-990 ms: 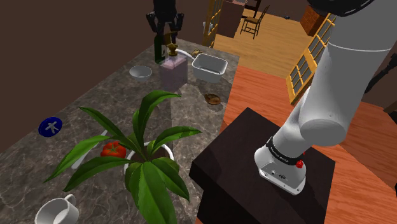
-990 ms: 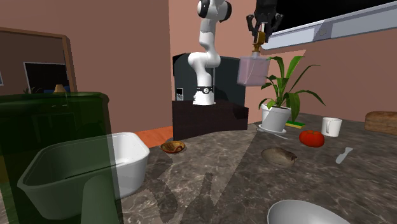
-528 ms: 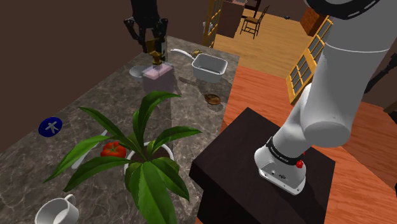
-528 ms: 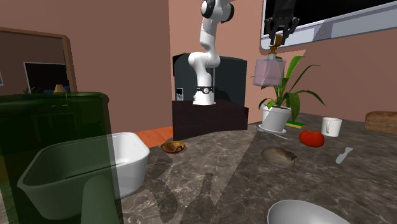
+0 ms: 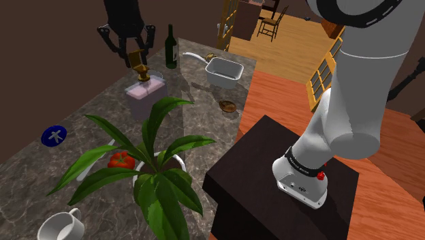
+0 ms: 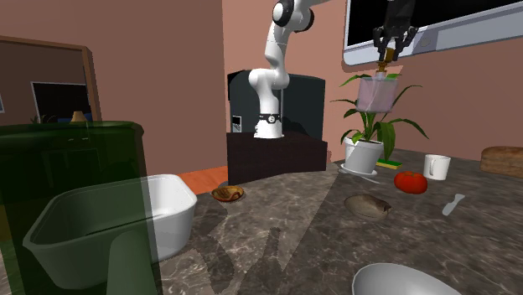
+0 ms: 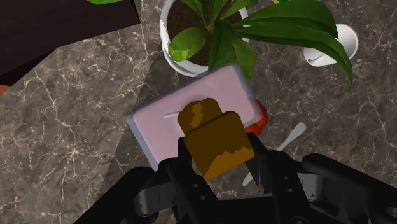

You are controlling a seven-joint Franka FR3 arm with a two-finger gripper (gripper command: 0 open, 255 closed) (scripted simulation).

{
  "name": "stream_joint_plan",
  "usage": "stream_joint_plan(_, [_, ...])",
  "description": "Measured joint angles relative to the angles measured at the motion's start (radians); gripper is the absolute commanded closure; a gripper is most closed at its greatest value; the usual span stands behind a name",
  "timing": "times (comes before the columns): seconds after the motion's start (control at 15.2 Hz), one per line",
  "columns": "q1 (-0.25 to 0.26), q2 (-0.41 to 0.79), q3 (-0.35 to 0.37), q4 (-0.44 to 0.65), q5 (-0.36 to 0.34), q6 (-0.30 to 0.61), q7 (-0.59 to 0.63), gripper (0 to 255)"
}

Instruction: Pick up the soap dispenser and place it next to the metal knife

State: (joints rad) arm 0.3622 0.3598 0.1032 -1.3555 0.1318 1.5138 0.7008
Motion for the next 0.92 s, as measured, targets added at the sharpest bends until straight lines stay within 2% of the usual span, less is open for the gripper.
stream_joint_plan(0.92, [0.017,0.018,0.006,-0.151,0.001,0.171,0.002,255])
